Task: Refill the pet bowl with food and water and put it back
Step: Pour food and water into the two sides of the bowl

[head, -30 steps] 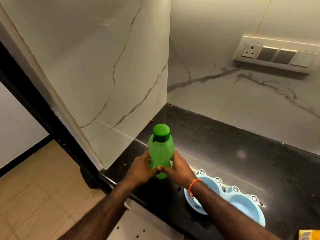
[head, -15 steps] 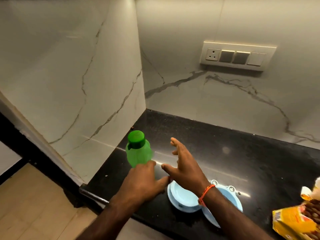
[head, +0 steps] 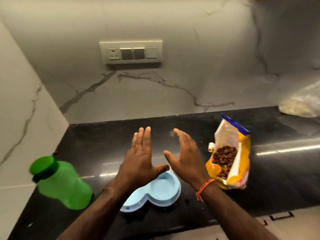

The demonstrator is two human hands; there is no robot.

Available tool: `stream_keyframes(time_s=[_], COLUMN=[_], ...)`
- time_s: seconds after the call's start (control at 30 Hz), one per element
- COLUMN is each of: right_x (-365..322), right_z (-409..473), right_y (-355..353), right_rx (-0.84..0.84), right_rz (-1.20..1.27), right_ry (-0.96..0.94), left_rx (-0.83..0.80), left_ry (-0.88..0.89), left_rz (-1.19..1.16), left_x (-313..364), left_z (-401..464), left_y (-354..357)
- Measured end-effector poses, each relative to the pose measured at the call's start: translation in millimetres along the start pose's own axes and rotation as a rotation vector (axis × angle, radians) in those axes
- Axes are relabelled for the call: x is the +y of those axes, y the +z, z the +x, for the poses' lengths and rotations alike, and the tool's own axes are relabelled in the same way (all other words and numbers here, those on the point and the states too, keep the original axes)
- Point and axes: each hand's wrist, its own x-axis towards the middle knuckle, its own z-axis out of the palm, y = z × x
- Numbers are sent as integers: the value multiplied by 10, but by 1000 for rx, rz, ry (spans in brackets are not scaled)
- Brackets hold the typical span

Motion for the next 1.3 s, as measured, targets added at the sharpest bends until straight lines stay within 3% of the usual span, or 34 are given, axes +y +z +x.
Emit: stream_keyframes(time_s=[0.27,0.53,0.7,0.87,0.97,1.3], right_x=[791,1284,1442,1665,1721,1644], right_z=[48,-2,33,130,125,183], right_y=[-540,-624,-652,-420,-354,-457], right_rx=[186,-49,-116,-294,-268,-131], right_rz=[-50,-158,-231,-443,-517,-428], right_ry=[405,754,753,694,641,587], left_rx=[-180,-449,-600,-596,-598,-603], left_ry=[227,319,406,436,426,389], left_rz=[19,-18,-33,-33,-23,38], left_x=[708,1128,1237,1238,1181,1043], left_z=[595,1044,1087,1095,1144,1237], left_y=[588,1179,1371,1467,1452,1363])
